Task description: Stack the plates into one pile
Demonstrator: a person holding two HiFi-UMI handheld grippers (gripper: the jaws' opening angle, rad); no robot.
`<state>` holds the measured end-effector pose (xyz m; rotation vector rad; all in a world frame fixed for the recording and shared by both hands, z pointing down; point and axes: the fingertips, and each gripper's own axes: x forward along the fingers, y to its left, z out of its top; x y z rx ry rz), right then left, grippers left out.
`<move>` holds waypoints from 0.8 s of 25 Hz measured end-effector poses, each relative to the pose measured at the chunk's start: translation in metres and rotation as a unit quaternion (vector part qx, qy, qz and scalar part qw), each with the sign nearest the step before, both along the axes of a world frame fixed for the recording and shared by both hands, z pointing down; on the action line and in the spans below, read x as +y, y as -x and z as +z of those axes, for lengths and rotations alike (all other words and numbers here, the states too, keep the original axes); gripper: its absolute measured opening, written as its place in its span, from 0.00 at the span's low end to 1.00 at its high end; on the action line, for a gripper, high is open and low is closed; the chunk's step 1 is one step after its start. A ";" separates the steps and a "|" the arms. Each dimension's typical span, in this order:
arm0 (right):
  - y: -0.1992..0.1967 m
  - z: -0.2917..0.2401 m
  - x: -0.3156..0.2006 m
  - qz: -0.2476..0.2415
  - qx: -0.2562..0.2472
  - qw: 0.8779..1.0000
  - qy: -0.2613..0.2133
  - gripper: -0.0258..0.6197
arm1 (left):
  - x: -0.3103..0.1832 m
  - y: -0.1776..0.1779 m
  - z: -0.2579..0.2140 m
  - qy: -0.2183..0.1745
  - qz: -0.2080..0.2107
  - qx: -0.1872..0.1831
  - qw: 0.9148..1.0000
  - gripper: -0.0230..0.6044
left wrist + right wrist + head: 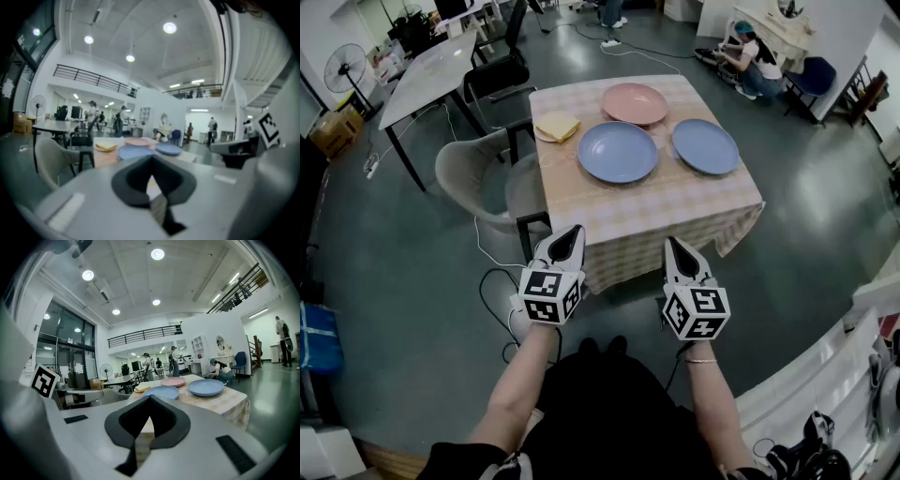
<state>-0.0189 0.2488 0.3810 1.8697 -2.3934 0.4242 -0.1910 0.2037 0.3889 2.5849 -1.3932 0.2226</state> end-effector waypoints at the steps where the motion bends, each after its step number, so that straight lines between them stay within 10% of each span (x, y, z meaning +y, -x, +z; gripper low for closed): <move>1: 0.000 0.000 -0.002 -0.001 0.000 1.000 -0.001 0.05 | -0.002 -0.001 0.000 -0.002 0.000 0.000 1.000 0.05; 20: -0.011 -0.004 -0.020 -0.003 -0.025 1.000 -0.015 0.05 | -0.020 -0.003 0.004 0.005 -0.023 -0.007 1.000 0.05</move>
